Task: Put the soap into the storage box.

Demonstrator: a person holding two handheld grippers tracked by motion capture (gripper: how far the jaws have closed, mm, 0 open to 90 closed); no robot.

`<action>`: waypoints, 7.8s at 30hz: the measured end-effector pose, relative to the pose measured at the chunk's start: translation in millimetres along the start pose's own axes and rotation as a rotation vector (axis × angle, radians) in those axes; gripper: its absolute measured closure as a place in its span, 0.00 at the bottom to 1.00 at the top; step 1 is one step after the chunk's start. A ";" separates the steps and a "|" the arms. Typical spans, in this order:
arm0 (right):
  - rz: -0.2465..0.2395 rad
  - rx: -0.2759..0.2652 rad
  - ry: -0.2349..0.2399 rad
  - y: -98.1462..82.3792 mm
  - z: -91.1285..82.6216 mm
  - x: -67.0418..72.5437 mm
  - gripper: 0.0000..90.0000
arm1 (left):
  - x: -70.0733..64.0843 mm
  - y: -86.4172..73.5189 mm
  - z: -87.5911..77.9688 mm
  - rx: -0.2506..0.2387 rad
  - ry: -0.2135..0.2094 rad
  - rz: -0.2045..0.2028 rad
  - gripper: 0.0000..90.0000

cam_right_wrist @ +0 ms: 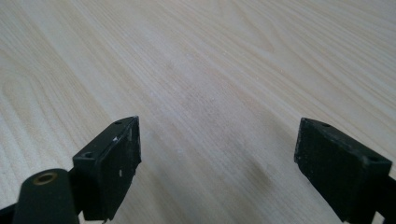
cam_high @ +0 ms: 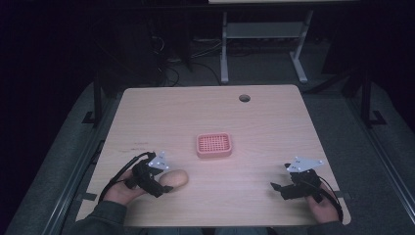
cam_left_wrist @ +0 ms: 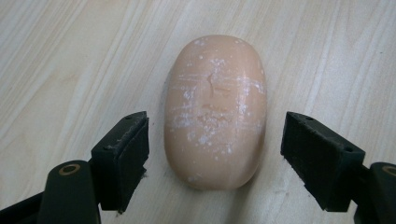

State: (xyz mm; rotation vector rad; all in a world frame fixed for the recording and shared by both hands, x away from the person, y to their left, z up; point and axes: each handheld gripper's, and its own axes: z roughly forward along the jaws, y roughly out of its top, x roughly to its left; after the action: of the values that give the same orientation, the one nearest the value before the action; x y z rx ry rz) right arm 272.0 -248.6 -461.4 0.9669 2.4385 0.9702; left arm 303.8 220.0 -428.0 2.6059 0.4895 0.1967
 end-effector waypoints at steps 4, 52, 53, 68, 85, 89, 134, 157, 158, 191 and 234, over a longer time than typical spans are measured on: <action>0.001 0.001 0.000 0.0 0.1 0.0 0.16 | 1.2 3.0 3.1 0.006 -0.010 0.002 0.26; -0.005 0.001 0.001 0.7 0.2 0.9 0.16 | 8.8 13.4 28.2 0.079 -0.079 -0.011 0.33; -0.005 0.001 0.001 0.6 0.1 1.0 0.16 | 8.7 13.3 28.9 0.080 -0.077 -0.014 0.32; -0.003 -0.002 0.000 0.6 -0.6 0.9 0.16 | 7.9 14.6 28.3 0.083 -0.063 -0.018 0.36; 0.002 -0.016 -0.006 -0.2 -2.5 -0.1 0.16 | 10.9 35.5 29.9 0.090 -0.057 0.020 0.36; 0.012 -0.023 -0.005 -1.8 -4.0 -1.1 0.16 | 12.4 41.5 31.1 0.087 -0.062 0.022 0.36; 0.015 -0.053 0.002 -1.8 -8.2 -2.0 0.16 | 31.3 83.0 24.9 0.107 -0.075 0.040 0.36; 0.025 -0.055 0.006 -1.6 -9.3 -1.1 0.16 | 42.8 104.7 22.9 0.096 -0.073 0.052 0.36; 0.025 -0.055 0.005 -1.6 -9.4 -1.1 0.16 | 43.4 105.7 23.1 0.093 -0.072 0.049 0.36; 0.033 -0.065 0.006 -2.3 -10.8 -2.3 0.16 | 58.5 136.6 31.9 0.100 -0.066 0.068 0.36; 0.039 -0.067 0.006 -4.5 -11.7 -5.0 0.16 | 72.9 157.3 62.6 0.146 -0.099 0.063 0.36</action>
State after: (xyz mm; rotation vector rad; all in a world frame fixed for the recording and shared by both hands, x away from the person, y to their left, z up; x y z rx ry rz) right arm 267.2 -260.0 -456.0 0.9929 2.3846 1.0616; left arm 433.3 91.1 -403.5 2.7598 0.4005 0.0538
